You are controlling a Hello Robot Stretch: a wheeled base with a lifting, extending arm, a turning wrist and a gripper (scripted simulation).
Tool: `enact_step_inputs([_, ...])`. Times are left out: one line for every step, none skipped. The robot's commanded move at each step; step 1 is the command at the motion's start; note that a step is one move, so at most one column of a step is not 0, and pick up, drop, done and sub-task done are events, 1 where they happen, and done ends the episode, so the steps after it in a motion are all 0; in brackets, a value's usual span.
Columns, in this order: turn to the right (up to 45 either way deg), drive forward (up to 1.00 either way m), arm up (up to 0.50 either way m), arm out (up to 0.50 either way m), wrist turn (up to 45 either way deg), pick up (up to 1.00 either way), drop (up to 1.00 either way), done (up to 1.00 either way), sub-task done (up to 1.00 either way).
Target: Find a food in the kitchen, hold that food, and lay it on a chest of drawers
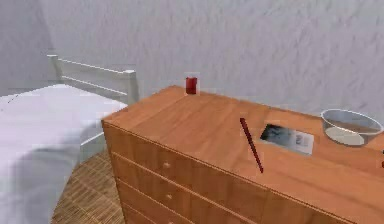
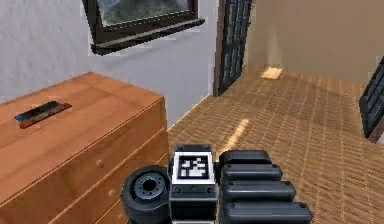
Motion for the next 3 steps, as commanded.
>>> enact_step_inputs([-24.0, 0.0, 0.0, 0.0, 0.0, 0.0, 0.0, 0.0, 0.0])
enact_step_inputs([45.0, 0.0, 0.0, 0.0, 0.0, 0.0, 0.0, 0.0, 0.0])
enact_step_inputs([45.0, 0.0, 0.0, 0.0, 0.0, 0.0, 0.0, 0.0, 0.0])
